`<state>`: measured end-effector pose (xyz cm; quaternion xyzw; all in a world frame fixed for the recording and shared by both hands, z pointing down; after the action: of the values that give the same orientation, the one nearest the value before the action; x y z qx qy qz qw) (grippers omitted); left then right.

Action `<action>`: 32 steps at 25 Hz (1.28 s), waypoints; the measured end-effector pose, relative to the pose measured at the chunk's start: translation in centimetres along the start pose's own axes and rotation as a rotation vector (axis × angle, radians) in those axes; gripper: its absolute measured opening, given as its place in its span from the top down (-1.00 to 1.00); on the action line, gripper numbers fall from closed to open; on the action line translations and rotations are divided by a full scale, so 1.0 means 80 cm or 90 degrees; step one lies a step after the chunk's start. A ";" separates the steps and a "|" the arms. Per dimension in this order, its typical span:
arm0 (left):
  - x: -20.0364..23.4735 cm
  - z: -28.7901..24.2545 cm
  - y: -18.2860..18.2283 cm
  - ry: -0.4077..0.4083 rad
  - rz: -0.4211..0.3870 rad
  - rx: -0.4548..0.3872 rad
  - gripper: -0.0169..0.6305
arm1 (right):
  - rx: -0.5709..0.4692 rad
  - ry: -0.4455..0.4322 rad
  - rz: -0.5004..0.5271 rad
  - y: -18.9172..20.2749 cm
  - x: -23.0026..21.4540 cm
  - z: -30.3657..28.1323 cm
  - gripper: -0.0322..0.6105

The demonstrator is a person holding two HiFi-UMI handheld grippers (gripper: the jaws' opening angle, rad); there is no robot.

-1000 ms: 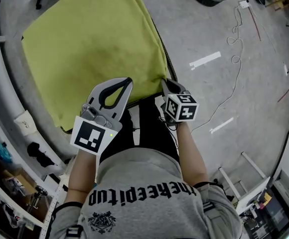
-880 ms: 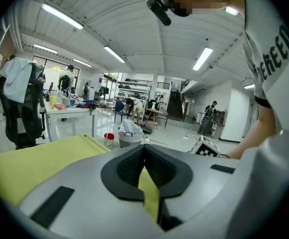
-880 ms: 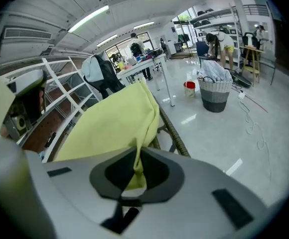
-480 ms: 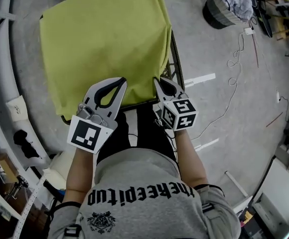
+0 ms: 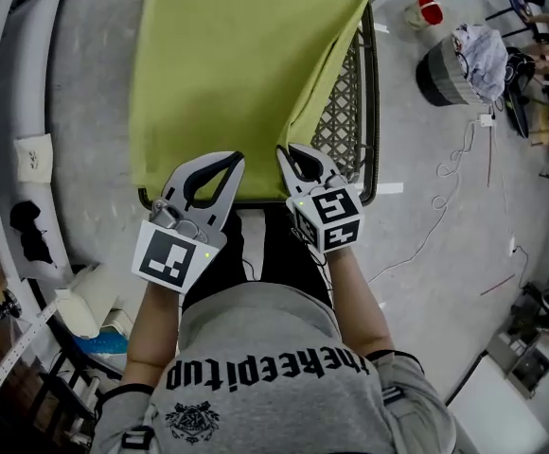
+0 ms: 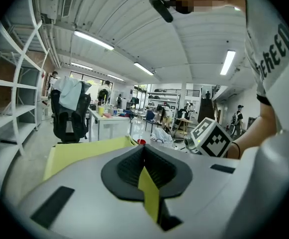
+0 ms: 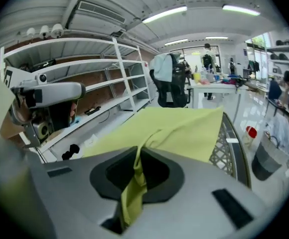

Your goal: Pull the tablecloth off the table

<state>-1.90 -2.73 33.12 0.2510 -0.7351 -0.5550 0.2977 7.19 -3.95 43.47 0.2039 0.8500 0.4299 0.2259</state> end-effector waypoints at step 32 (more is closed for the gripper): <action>0.068 0.124 0.016 -0.091 0.016 -0.034 0.90 | 0.018 -0.189 0.126 -0.005 0.179 -0.066 0.80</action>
<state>-12.83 0.43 33.13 0.1934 -0.7425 -0.5871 0.2581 -7.47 0.18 42.92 0.3513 0.7890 0.4030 0.3028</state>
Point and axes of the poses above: the fingertips, and each gripper's own axes: z backward along the fingers, x to its left, y out of its underside, the point moved 2 cm from there along z, backward along the fingers, and after that the axes turned 5 degrees about -x, right-handed, at the moved point
